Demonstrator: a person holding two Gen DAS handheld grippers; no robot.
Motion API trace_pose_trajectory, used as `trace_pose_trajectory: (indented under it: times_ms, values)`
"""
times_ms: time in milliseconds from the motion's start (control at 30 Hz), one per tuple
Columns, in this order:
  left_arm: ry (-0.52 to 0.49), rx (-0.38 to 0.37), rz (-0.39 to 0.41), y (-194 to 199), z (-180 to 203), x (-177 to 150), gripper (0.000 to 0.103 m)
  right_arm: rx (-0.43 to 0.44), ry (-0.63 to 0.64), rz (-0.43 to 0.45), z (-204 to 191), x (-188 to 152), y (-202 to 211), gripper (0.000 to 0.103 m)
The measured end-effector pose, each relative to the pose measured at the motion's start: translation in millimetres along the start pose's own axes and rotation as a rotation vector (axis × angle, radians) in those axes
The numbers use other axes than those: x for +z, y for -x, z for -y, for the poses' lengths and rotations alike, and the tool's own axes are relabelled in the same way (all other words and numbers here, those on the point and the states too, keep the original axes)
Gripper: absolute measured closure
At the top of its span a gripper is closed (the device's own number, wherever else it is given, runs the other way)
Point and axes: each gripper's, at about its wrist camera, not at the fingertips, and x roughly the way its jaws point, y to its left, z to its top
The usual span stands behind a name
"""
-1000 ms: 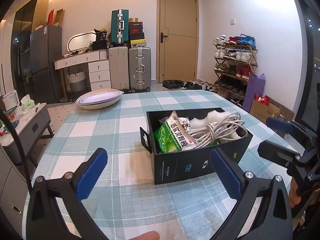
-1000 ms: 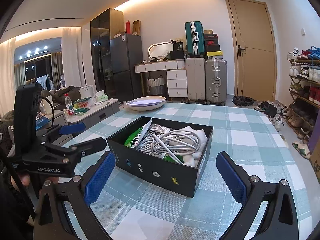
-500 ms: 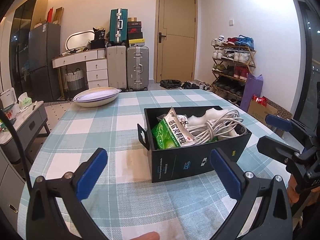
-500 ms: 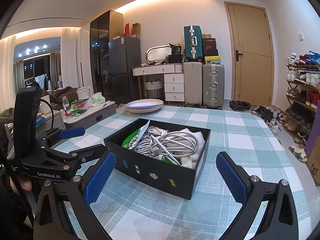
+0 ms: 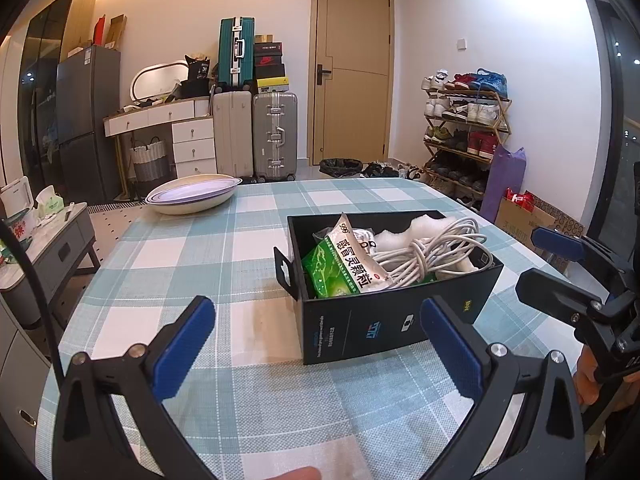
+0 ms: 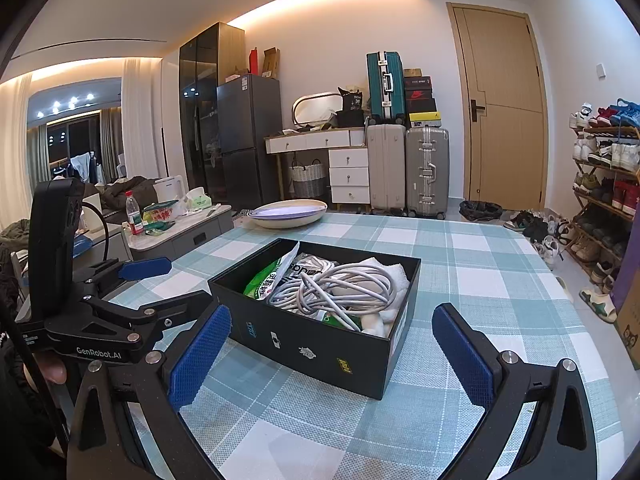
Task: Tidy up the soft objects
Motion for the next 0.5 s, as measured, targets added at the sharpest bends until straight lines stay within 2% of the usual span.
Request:
trace_pose_trajectory:
  times_ms: [500]
  values:
    - [-0.001,0.0,0.002,-0.3,0.1,-0.1,0.0,0.003,-0.001,0.0,-0.6,0.5,1.0,0.001]
